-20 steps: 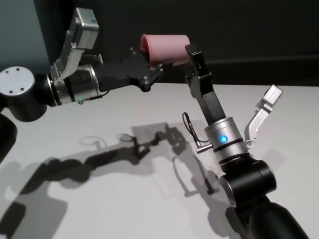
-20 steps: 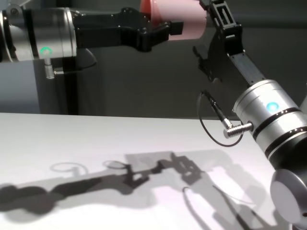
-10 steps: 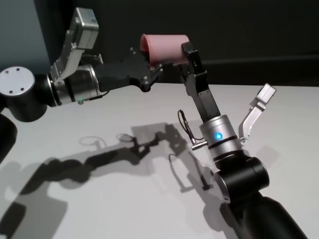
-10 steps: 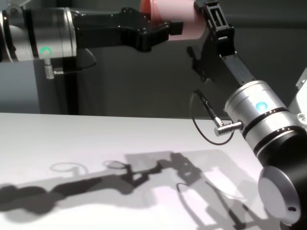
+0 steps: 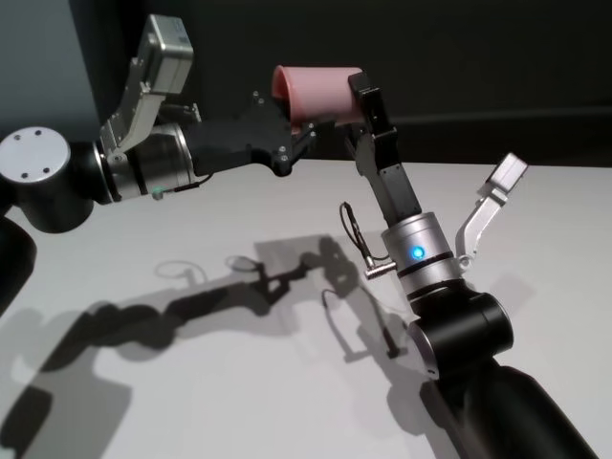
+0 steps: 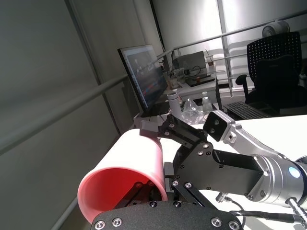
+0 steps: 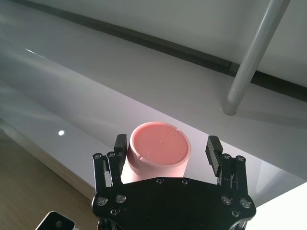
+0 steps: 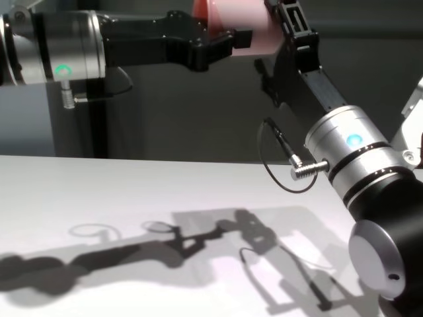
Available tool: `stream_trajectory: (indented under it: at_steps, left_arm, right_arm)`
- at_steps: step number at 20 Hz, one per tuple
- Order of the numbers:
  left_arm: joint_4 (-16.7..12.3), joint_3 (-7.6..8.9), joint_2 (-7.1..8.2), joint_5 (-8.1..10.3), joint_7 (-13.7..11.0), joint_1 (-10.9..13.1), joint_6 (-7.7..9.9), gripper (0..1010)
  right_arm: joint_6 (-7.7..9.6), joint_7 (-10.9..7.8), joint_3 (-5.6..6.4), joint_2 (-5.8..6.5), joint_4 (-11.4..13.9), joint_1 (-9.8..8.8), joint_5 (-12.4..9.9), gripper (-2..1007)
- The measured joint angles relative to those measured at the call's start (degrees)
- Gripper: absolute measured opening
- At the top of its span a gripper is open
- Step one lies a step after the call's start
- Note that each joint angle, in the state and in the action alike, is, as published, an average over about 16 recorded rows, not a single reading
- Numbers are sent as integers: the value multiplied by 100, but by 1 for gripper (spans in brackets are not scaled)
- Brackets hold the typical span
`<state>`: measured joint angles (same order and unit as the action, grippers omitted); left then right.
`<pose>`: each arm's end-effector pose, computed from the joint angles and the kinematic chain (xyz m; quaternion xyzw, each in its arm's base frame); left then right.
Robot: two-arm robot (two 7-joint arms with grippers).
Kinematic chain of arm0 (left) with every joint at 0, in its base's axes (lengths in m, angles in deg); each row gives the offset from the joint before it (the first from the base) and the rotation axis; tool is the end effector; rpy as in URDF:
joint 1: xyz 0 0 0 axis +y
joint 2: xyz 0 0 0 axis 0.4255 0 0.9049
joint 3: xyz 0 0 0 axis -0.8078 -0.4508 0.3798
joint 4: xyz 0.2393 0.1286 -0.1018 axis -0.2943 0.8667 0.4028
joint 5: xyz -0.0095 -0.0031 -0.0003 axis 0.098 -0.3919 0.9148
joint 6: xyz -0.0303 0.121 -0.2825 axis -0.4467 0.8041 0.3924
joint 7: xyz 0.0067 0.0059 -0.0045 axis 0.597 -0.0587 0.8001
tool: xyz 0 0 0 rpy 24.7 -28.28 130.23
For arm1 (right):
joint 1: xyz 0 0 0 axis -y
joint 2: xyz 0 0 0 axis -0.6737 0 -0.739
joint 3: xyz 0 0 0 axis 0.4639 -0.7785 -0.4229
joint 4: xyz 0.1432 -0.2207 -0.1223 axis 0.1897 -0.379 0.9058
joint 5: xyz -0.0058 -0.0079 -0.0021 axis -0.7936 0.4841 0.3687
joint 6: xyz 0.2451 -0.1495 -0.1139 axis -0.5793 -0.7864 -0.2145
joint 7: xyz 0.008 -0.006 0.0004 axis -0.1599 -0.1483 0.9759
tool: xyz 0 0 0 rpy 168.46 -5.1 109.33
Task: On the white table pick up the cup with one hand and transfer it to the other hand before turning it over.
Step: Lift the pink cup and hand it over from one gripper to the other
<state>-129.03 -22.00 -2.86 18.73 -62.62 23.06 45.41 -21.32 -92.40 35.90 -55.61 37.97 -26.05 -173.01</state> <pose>0.4880 0.0165 -0.1854 0.0376 -0.1361 0.1676 0.9757 0.4181 0.1197 -0.2993 0.5033 0.4154 -0.2393 0.7189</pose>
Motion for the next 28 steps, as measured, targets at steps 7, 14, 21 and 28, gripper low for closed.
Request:
stream_trajectory:
  at_steps: [7, 14, 21, 28]
  left_arm:
    - [-1, 0, -1, 0, -2, 0, 0, 40]
    - [-1, 0, -1, 0, -3, 0, -1, 40]
    - [-1, 0, -1, 0, -3, 0, -1, 40]
    - [-1, 0, 0, 0, -3, 0, -1, 40]
  right_arm:
    - [-39, -48, -85, 7, -96, 119, -68, 1002]
    - [-85, -86, -161, 20, -165, 201, -140, 1002]
    - [-147, -151, -230, 58, -210, 247, -214, 1002]
    - [-190, -213, -280, 93, -234, 267, -261, 956]
